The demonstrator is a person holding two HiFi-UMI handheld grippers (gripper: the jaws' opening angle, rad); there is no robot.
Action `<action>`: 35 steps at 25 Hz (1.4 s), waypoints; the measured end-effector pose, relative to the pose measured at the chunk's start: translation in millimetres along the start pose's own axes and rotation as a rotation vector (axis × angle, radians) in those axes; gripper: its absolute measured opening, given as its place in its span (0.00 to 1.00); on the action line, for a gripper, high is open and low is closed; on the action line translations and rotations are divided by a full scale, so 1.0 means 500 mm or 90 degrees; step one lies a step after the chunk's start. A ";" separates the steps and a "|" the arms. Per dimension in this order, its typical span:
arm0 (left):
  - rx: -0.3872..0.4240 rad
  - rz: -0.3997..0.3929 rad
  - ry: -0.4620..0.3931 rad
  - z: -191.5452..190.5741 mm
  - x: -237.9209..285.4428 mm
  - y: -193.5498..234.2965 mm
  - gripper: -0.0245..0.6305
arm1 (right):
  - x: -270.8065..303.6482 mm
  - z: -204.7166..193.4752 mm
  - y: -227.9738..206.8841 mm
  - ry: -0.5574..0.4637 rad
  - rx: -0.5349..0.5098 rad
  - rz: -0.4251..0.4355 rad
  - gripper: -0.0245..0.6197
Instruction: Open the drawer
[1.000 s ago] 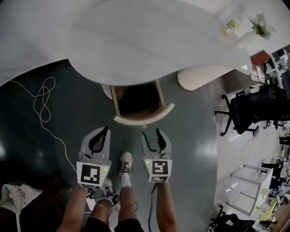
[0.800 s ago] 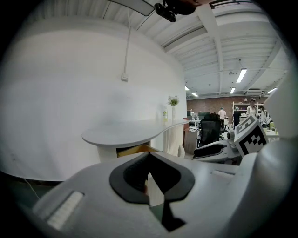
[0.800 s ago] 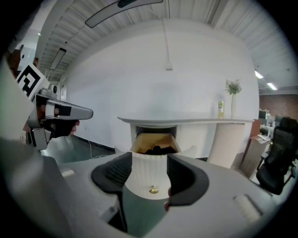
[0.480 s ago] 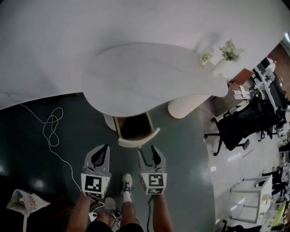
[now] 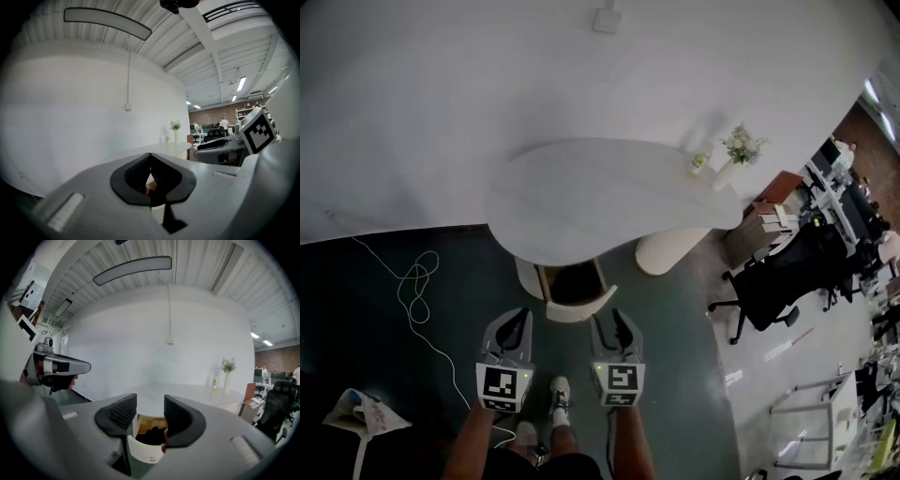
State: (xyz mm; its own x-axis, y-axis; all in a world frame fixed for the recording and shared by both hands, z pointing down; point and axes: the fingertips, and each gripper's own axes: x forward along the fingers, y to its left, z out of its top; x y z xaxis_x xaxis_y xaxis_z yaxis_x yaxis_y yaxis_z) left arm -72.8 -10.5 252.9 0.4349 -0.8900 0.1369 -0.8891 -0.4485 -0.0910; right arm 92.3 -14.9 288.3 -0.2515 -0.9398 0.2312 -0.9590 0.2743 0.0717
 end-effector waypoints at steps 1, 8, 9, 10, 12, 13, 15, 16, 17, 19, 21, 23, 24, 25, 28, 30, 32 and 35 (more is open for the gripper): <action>-0.002 0.000 -0.003 0.014 -0.009 -0.002 0.05 | -0.011 0.014 0.001 -0.002 -0.004 -0.002 0.32; 0.012 0.001 -0.026 0.104 -0.086 -0.017 0.05 | -0.111 0.084 0.019 -0.018 -0.019 -0.019 0.19; 0.012 0.002 -0.027 0.111 -0.100 -0.019 0.05 | -0.126 0.094 0.023 -0.022 -0.018 -0.021 0.18; 0.012 0.003 -0.027 0.115 -0.113 -0.020 0.05 | -0.140 0.103 0.027 -0.026 -0.017 -0.023 0.17; 0.013 0.005 -0.023 0.117 -0.136 -0.022 0.05 | -0.166 0.122 0.034 -0.035 -0.019 -0.027 0.15; 0.012 0.006 -0.021 0.118 -0.147 -0.023 0.05 | -0.178 0.130 0.038 -0.039 -0.022 -0.028 0.14; 0.011 0.009 -0.018 0.121 -0.171 -0.022 0.05 | -0.200 0.143 0.048 -0.044 -0.027 -0.030 0.11; 0.012 0.011 -0.018 0.121 -0.184 -0.019 0.05 | -0.210 0.146 0.055 -0.045 -0.029 -0.030 0.10; 0.013 0.014 -0.018 0.122 -0.196 -0.017 0.05 | -0.220 0.147 0.061 -0.047 -0.030 -0.031 0.09; 0.016 0.016 -0.021 0.125 -0.218 -0.014 0.05 | -0.237 0.150 0.072 -0.051 -0.033 -0.034 0.07; 0.020 0.014 -0.022 0.129 -0.235 -0.015 0.05 | -0.253 0.151 0.080 -0.053 -0.033 -0.036 0.06; 0.025 0.010 -0.023 0.132 -0.250 -0.020 0.05 | -0.268 0.150 0.086 -0.053 -0.032 -0.038 0.06; 0.026 0.009 -0.024 0.134 -0.256 -0.023 0.05 | -0.275 0.149 0.087 -0.053 -0.032 -0.041 0.06; 0.026 0.008 -0.026 0.136 -0.262 -0.024 0.05 | -0.282 0.148 0.088 -0.052 -0.033 -0.044 0.06; 0.024 0.009 -0.033 0.143 -0.275 -0.020 0.05 | -0.295 0.147 0.092 -0.051 -0.036 -0.049 0.05; 0.024 0.009 -0.035 0.147 -0.279 -0.017 0.05 | -0.300 0.148 0.094 -0.052 -0.037 -0.049 0.05; 0.023 0.006 -0.038 0.153 -0.281 -0.016 0.05 | -0.302 0.153 0.095 -0.054 -0.038 -0.048 0.05; 0.023 0.005 -0.038 0.154 -0.280 -0.014 0.05 | -0.302 0.159 0.100 -0.058 -0.042 -0.045 0.05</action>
State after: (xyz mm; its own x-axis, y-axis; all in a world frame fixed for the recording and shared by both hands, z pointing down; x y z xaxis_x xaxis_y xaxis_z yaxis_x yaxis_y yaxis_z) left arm -116.5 111.1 158.5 0.4366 -0.8963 0.0768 -0.8872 -0.4432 -0.1282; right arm 71.7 124.5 179.7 -0.1970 -0.9711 0.1349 -0.9649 0.2164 0.1488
